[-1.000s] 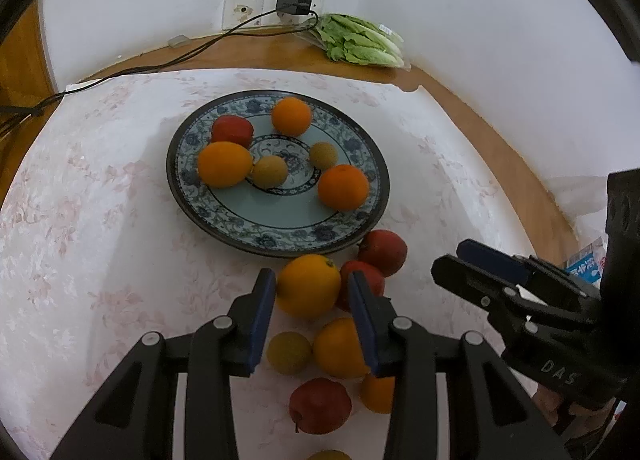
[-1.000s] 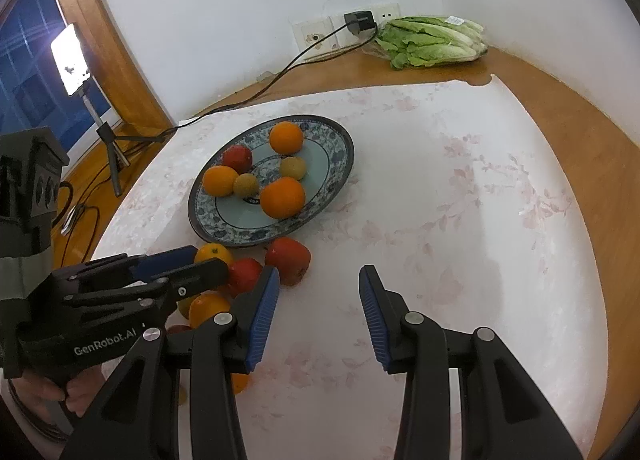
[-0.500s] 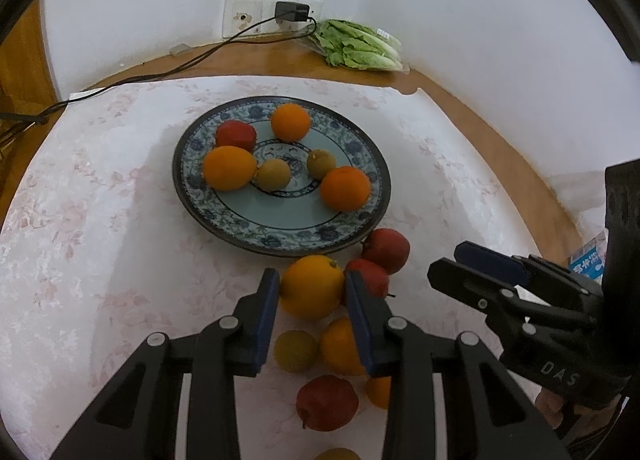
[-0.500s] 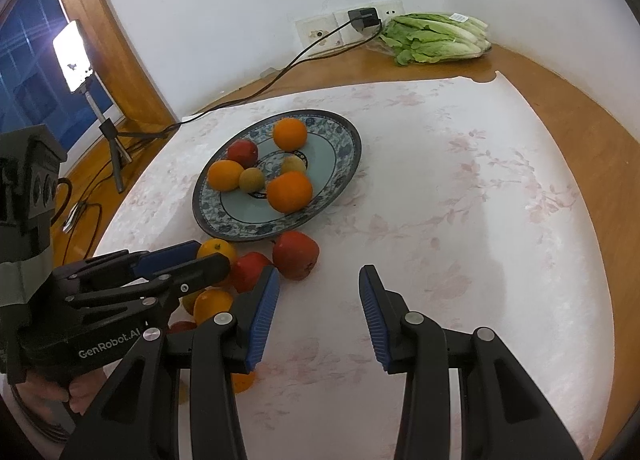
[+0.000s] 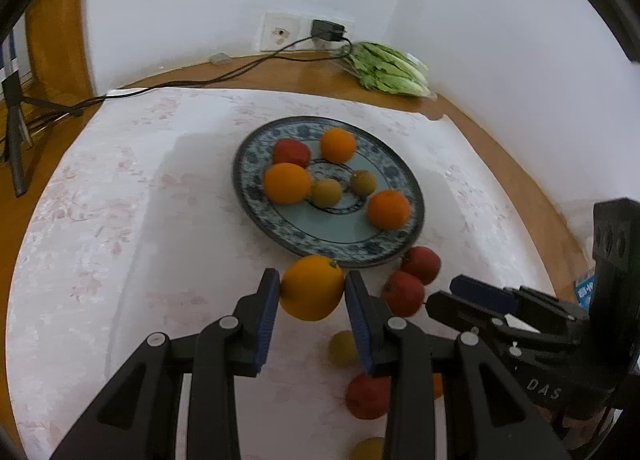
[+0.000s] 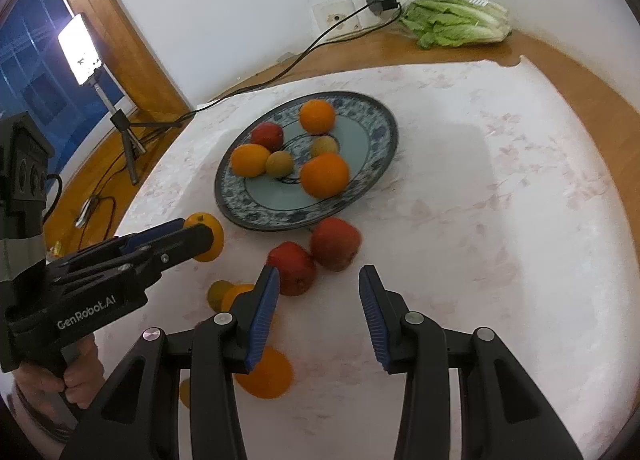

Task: Organize fruits
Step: 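Grasp an orange with the left tool while the right tool grasps a red apple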

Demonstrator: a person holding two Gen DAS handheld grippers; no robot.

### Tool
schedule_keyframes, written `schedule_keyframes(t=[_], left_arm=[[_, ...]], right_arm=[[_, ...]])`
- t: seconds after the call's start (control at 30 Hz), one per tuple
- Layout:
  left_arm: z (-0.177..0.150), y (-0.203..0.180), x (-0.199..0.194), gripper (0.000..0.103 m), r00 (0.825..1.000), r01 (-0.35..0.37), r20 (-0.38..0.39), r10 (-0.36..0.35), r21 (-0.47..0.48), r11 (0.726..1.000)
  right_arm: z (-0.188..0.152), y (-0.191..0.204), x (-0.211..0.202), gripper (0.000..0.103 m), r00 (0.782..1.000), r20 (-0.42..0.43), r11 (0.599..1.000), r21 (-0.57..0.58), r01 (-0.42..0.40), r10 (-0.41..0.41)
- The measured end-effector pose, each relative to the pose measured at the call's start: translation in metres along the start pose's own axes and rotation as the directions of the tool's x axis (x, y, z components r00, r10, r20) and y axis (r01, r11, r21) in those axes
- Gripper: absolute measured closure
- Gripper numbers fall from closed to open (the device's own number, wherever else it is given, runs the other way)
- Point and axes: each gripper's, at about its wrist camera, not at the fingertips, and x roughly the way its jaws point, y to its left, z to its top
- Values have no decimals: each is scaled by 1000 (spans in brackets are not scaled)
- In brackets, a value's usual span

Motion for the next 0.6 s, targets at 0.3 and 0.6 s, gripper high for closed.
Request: schedule_keyframes(t=[0.3,0.6], left_arm=[[-2,14,-1,68,1000,2,4,-2,-33,999],[-2,23,0,68,1000,12,6,-12,-59,998]], right_arm=[[0,8,12,60,1000,-28,1000,20,0,0],[1,10,17,60,999,-37,999,31,27,-26]])
